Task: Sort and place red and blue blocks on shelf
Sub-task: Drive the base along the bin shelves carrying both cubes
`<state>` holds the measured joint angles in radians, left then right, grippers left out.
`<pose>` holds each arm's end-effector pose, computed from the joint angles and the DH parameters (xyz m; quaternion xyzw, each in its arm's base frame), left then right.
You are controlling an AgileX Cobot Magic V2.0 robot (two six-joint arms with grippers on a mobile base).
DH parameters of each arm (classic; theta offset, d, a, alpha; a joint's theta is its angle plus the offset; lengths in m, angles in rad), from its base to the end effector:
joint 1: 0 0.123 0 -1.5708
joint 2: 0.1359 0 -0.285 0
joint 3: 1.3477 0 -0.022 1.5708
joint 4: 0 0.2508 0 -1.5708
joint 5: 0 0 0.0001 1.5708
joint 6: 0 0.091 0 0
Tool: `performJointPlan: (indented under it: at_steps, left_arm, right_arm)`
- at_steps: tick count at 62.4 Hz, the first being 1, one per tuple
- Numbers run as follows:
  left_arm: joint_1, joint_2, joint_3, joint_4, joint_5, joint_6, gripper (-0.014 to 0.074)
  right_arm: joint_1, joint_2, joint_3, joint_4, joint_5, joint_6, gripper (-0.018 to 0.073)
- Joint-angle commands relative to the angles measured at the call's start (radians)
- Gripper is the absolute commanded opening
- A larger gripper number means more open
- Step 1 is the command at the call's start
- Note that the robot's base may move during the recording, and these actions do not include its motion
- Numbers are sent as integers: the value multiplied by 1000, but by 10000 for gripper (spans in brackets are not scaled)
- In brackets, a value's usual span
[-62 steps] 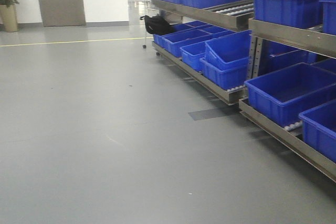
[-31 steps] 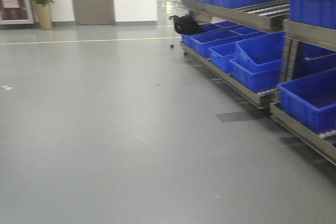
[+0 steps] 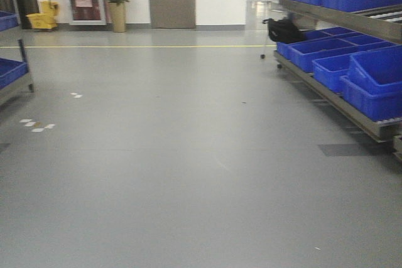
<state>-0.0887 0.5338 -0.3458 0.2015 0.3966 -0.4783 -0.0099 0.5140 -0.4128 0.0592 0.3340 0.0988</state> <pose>0.1085 -0.0026 0.2538 -0.1068 0.8505 -0.0647 0.5110 0.1097 0.0007 0.2829 0.0618 0.8163 0.0495 0.5721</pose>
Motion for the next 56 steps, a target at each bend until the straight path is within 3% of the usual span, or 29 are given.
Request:
performJointPlan:
  at_steps: [1,56]
  left_arm:
    - [4,2,-30,8,-75,-3,125]
    - [4,2,-30,8,-75,-3,125]
  right_arm:
    - [-5,0,-27,-9,-91,-4,49]
    - [-5,0,-27,-9,-91,-4,49]
